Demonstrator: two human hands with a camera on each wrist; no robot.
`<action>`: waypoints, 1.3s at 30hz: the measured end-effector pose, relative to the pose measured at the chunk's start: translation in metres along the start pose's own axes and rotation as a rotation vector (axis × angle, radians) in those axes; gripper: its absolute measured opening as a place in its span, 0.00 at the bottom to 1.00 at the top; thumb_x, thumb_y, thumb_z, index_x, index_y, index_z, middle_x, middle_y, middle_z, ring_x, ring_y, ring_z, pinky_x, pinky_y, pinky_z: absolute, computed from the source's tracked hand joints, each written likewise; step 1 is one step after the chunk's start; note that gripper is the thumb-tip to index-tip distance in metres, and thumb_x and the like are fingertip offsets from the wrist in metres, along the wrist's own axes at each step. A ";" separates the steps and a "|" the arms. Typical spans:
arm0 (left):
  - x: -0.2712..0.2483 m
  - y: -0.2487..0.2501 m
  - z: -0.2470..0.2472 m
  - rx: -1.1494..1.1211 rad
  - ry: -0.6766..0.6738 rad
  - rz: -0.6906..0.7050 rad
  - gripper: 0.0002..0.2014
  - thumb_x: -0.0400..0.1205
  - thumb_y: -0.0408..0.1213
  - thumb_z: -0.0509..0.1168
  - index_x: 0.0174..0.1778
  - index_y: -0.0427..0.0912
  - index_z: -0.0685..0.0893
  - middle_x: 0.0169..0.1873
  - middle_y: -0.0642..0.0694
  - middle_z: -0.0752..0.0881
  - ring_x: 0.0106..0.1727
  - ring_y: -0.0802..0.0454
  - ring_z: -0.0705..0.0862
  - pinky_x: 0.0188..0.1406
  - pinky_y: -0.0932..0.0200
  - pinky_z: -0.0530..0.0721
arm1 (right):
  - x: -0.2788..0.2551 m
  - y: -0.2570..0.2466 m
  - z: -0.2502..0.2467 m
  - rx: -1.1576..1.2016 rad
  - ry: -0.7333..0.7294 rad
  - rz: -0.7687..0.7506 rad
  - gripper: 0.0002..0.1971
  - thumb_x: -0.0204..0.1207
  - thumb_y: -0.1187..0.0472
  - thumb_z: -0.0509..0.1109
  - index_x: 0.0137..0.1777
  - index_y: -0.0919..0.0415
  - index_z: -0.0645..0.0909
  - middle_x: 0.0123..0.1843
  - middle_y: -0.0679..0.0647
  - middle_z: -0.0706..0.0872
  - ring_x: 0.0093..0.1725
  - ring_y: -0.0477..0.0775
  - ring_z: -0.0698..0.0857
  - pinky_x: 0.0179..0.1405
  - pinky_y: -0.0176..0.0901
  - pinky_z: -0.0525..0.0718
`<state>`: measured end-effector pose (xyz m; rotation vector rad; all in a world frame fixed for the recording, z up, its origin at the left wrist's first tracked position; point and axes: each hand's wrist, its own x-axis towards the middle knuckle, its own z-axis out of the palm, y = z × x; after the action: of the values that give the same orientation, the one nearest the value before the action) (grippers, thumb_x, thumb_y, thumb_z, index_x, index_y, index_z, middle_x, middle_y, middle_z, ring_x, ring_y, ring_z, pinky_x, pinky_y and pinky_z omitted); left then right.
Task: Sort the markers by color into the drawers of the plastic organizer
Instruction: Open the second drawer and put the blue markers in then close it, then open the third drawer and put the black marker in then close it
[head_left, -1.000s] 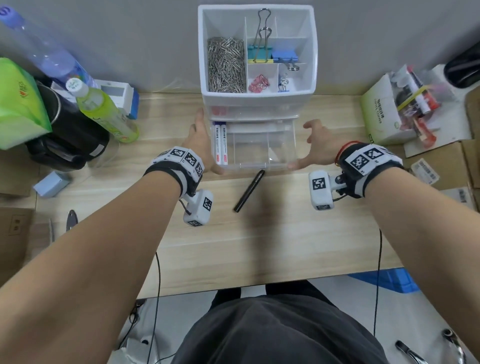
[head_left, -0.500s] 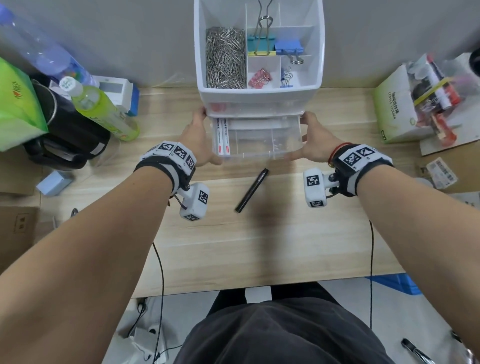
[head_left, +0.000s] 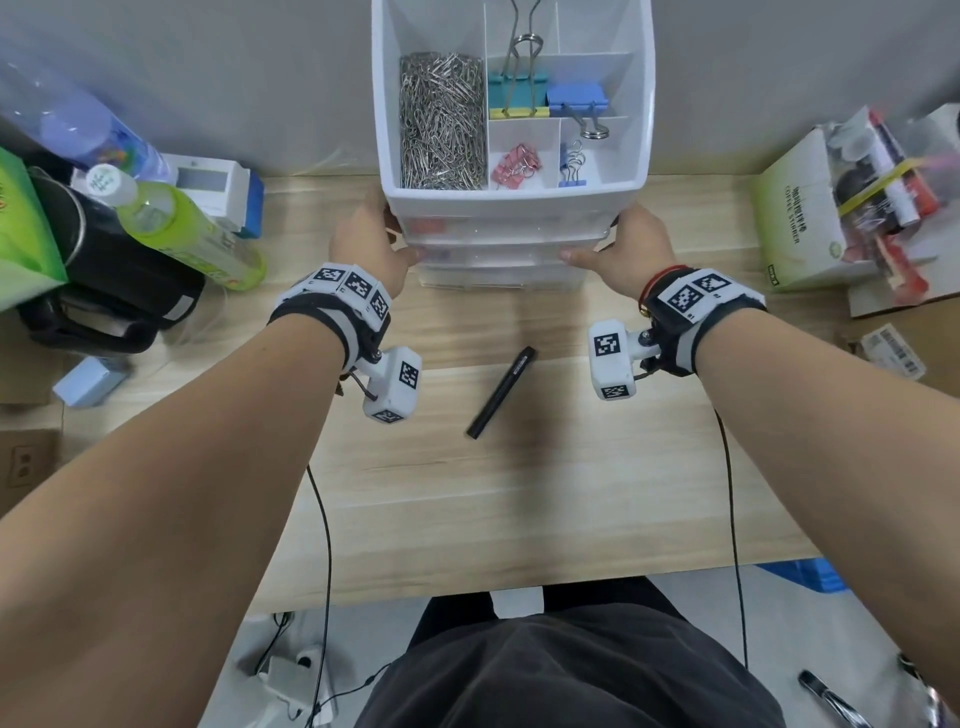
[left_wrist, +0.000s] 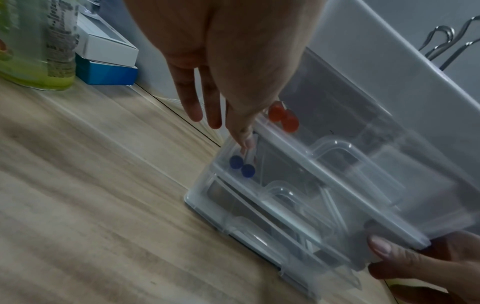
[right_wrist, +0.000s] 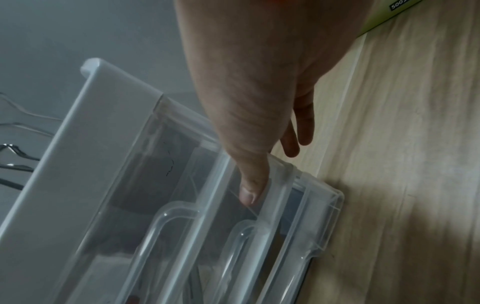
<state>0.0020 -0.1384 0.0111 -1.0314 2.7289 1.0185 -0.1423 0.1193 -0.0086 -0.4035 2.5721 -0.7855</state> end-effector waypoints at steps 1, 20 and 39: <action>0.002 -0.001 0.001 0.007 0.002 -0.004 0.25 0.73 0.44 0.79 0.61 0.40 0.79 0.50 0.45 0.89 0.51 0.46 0.88 0.54 0.47 0.86 | 0.002 0.001 0.000 -0.011 0.008 0.000 0.33 0.64 0.42 0.84 0.65 0.60 0.83 0.56 0.50 0.89 0.52 0.48 0.83 0.51 0.37 0.75; -0.012 -0.030 0.052 -0.047 -0.094 -0.052 0.26 0.80 0.49 0.71 0.71 0.41 0.76 0.64 0.45 0.87 0.59 0.44 0.86 0.58 0.56 0.80 | -0.027 -0.021 0.094 0.961 -0.450 0.618 0.06 0.80 0.65 0.73 0.54 0.67 0.84 0.55 0.61 0.91 0.53 0.58 0.89 0.63 0.53 0.87; -0.011 -0.019 0.056 -0.025 -0.060 -0.105 0.21 0.84 0.50 0.64 0.67 0.38 0.80 0.63 0.43 0.87 0.63 0.40 0.85 0.59 0.54 0.79 | -0.036 -0.023 0.102 1.307 -0.435 0.775 0.09 0.78 0.66 0.70 0.57 0.65 0.80 0.59 0.57 0.87 0.43 0.53 0.87 0.36 0.43 0.89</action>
<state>0.0123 -0.1092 -0.0401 -1.1158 2.5910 1.0520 -0.0595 0.0684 -0.0608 0.6924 1.1897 -1.5416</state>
